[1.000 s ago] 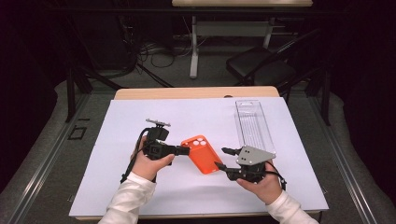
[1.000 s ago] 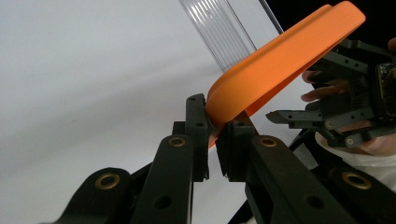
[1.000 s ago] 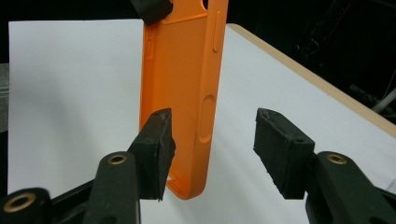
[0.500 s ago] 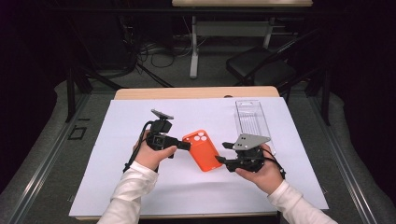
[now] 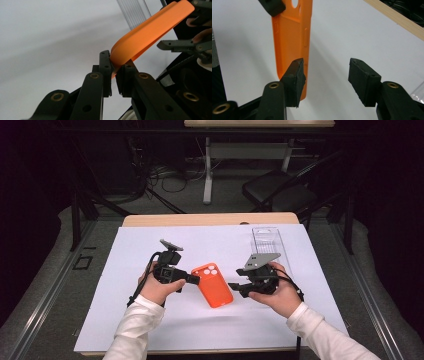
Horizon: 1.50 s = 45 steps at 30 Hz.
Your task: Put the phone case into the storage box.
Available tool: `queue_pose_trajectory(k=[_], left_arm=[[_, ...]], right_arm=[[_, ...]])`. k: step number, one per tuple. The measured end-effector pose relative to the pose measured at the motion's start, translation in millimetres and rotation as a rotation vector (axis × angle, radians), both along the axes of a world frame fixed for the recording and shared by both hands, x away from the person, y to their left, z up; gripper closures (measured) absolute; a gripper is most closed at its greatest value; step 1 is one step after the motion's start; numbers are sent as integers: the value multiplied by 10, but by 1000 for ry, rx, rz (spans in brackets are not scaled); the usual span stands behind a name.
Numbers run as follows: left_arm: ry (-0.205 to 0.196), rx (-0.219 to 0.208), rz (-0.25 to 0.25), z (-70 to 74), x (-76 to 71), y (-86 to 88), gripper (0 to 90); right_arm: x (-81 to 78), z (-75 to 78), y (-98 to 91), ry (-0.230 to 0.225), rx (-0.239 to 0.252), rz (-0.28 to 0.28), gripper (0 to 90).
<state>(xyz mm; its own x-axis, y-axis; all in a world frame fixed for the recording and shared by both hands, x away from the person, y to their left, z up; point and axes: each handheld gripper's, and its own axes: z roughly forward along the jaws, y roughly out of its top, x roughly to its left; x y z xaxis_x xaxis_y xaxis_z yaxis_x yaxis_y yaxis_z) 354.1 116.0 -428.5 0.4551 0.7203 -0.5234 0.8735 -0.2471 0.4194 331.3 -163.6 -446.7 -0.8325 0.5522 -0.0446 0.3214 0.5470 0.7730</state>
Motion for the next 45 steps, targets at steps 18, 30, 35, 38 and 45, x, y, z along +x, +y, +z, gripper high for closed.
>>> queue_pose_trajectory(k=[18, 30, 35, 38, 45], left_arm=[[23, 84, -15, 1, -83, -46, 835], [49, 135, -22, -38, -108, -68, 835], [53, 137, -26, -33, -119, -70, 835], [54, 141, -27, -41, -115, -66, 835], [56, 145, -35, -39, -129, -77, 835]], right_arm=[[40, 171, 154, 13, -35, 32, 484], [30, 237, 287, 22, -52, 67, 500], [12, 281, 360, 20, -63, 91, 500], [-5, 311, 403, 17, -72, 102, 500], [-30, 350, 493, 5, -87, 121, 515]])
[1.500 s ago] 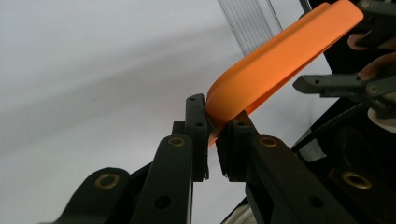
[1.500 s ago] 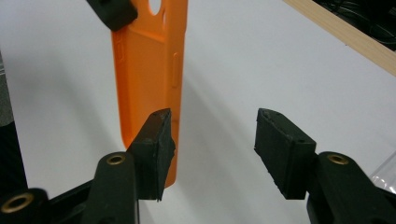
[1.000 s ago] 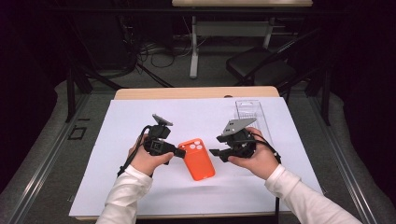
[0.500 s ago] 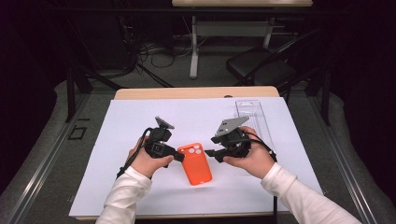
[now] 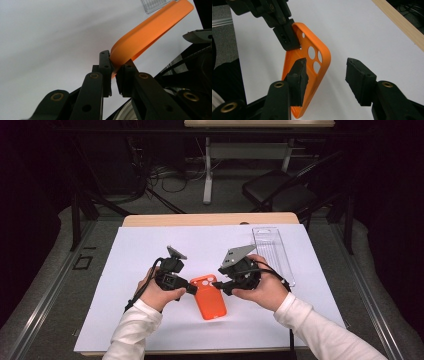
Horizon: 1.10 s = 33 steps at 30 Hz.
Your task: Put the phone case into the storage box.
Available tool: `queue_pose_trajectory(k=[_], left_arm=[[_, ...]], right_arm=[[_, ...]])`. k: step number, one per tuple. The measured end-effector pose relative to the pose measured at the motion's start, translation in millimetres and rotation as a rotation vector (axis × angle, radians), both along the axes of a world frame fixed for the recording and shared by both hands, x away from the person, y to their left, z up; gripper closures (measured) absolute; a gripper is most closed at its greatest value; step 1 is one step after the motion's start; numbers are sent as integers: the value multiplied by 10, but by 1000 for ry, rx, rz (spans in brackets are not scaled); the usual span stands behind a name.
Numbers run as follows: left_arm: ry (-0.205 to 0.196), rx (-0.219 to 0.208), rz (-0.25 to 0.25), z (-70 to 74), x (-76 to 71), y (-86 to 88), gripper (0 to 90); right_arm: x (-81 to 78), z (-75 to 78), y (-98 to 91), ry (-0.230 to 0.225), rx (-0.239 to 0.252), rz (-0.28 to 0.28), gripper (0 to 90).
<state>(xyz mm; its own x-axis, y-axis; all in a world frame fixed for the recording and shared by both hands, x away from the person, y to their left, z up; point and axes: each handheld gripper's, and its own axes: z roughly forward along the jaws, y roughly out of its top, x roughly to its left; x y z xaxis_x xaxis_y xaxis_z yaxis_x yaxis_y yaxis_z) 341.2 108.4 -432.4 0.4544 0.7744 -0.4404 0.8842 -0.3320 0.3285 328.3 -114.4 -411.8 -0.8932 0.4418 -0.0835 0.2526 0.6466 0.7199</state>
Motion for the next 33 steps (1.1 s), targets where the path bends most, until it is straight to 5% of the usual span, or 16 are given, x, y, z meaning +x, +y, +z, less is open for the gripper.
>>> queue_pose_trajectory(k=[33], left_arm=[[-24, 50, -25, 6, -95, -144, 834]], right_arm=[[-34, -28, 131, -17, -109, 30, 745]])
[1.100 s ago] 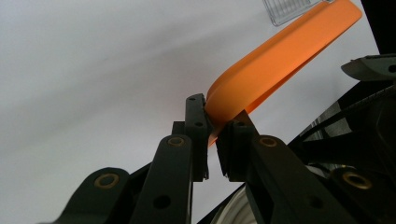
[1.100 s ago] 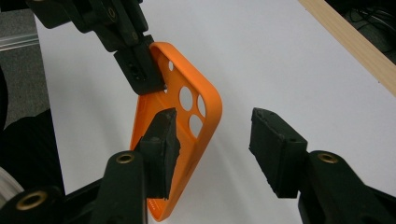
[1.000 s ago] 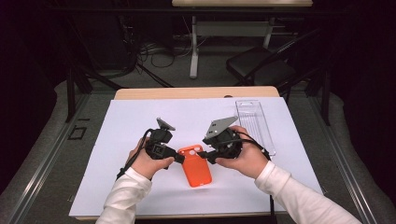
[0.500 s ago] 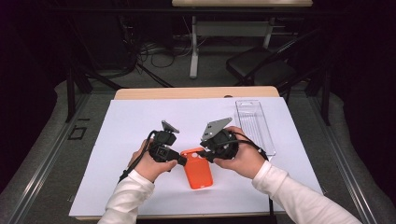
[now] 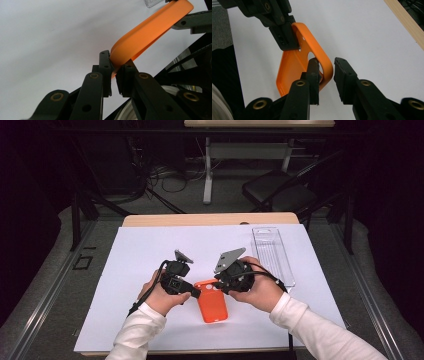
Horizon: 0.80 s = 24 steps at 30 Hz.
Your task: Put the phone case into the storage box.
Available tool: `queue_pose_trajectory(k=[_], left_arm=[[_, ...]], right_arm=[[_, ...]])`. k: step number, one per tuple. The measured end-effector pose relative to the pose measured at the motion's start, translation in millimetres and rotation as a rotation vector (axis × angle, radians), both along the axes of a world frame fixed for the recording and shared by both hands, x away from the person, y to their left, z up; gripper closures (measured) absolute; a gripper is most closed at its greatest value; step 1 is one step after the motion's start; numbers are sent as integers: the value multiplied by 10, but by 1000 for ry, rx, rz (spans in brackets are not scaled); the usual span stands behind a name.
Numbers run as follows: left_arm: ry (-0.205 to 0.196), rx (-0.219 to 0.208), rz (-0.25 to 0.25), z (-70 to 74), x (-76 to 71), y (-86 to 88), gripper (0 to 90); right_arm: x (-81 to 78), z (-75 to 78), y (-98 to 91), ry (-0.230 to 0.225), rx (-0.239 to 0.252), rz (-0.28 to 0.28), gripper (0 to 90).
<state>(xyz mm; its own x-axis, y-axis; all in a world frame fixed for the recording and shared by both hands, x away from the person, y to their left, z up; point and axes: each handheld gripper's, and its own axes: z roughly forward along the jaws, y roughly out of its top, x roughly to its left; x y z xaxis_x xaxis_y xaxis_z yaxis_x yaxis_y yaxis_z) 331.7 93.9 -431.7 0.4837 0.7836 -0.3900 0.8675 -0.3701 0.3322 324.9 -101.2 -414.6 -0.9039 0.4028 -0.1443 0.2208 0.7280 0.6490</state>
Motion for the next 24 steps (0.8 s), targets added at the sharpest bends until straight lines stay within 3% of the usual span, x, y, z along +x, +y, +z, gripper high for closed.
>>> queue_pose_trajectory(k=[10, 24], left_arm=[[2, 6, -4, -7, 2, 1, 834], [2, 0, -6, -22, 6, -11, 823]], right_arm=[[-26, -4, 41, -29, -31, 7, 781], [-49, -12, 51, -37, -50, -22, 798]])
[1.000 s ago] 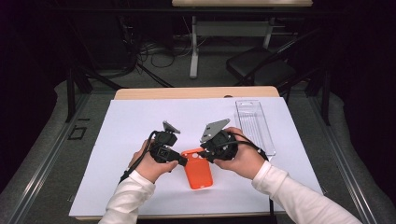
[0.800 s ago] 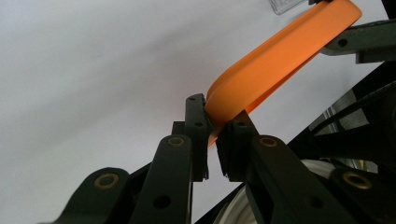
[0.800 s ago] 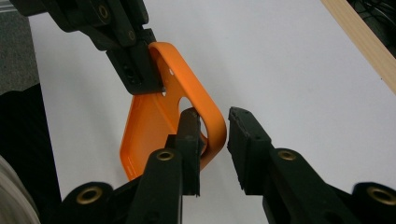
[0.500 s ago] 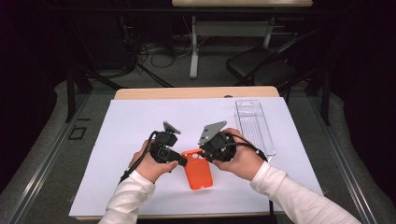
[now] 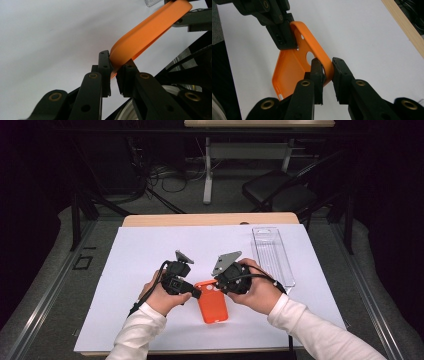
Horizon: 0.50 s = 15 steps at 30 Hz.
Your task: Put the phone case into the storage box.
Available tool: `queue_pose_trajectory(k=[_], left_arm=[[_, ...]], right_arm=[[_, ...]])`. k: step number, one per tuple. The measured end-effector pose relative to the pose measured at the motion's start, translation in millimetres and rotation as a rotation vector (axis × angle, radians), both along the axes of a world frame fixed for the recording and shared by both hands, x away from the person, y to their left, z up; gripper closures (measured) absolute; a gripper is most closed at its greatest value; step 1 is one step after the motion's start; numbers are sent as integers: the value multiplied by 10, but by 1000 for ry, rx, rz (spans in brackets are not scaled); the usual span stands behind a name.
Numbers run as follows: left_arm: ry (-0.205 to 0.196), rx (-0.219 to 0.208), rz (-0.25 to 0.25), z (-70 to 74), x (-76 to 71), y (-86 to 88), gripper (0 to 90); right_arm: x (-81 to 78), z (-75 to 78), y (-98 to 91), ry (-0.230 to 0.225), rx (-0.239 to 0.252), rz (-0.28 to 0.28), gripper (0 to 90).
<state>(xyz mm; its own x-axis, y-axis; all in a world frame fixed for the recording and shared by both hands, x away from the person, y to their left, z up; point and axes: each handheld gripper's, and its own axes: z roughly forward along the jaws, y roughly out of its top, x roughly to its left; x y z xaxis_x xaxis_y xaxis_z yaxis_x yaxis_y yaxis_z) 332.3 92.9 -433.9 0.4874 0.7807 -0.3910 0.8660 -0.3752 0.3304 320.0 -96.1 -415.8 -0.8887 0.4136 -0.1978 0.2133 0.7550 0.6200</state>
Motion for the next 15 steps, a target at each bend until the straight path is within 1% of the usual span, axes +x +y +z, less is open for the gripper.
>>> queue_pose_trajectory(k=[5, 11, 15], left_arm=[[-10, -9, -14, 7, 1, 8, 782], [-8, -24, -25, 18, 2, 19, 736], [-28, -33, -35, 27, -4, 19, 714]], right_arm=[[-5, -4, 4, -3, -3, -6, 799], [7, 4, -6, -4, -3, -10, 800], [16, 16, -22, -7, 3, -7, 800]])
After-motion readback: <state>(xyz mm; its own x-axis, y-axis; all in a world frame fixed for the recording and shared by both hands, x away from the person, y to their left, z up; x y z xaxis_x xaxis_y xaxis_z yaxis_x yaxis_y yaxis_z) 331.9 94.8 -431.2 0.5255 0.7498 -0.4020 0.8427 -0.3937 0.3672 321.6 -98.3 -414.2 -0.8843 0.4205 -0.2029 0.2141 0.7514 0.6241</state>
